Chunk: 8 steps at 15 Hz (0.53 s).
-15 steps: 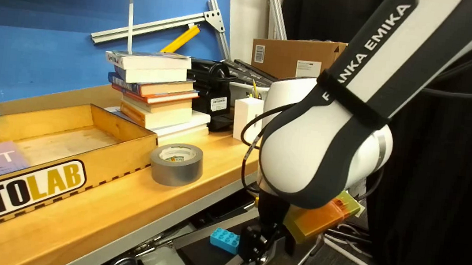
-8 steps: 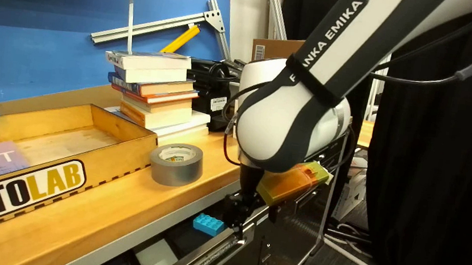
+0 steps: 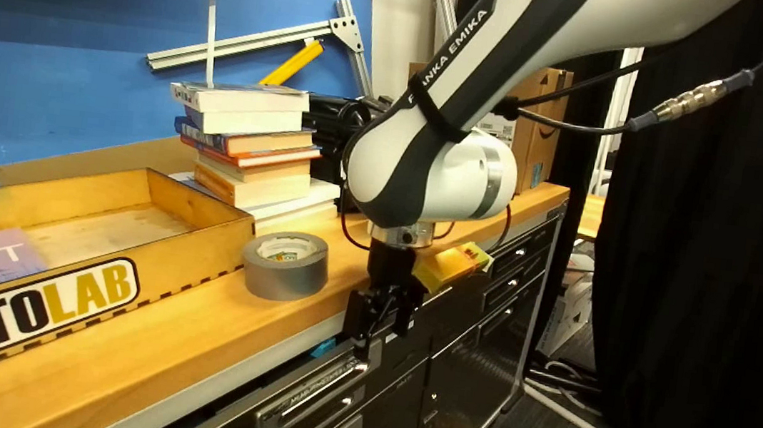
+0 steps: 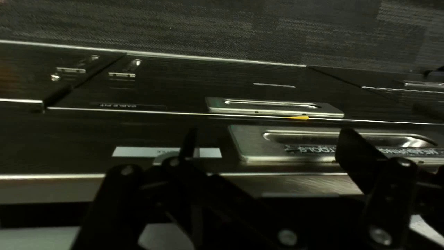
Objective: Put the blue lego brick in the open drawer then close the drawer
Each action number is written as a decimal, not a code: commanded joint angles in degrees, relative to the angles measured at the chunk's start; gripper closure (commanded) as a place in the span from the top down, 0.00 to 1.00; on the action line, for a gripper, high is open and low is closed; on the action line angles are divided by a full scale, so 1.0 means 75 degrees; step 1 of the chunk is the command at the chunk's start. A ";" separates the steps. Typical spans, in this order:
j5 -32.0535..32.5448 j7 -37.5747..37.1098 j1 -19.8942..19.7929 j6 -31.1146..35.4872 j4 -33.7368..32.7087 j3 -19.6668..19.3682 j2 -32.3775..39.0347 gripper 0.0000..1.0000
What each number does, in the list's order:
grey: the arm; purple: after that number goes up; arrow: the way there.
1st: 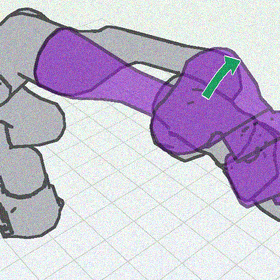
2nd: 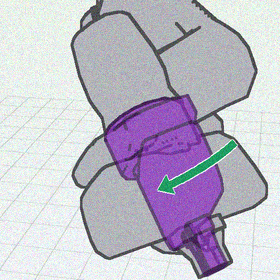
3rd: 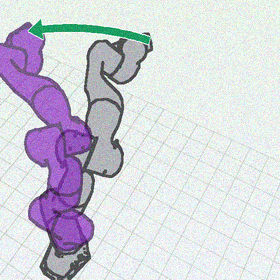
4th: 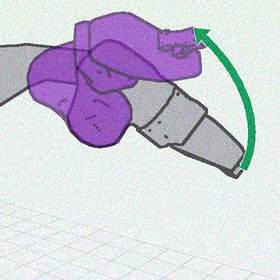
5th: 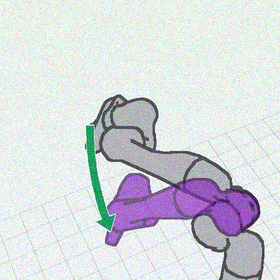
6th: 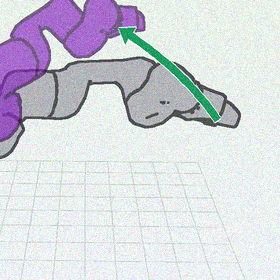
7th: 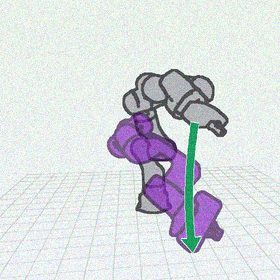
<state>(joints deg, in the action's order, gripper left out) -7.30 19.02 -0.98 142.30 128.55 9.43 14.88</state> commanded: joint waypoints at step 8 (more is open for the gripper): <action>0.0021 0.1216 -0.0067 0.0066 -0.0143 -0.0004 -0.0288 1.00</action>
<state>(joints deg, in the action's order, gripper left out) -8.31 28.60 -2.60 140.91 125.16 9.42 16.79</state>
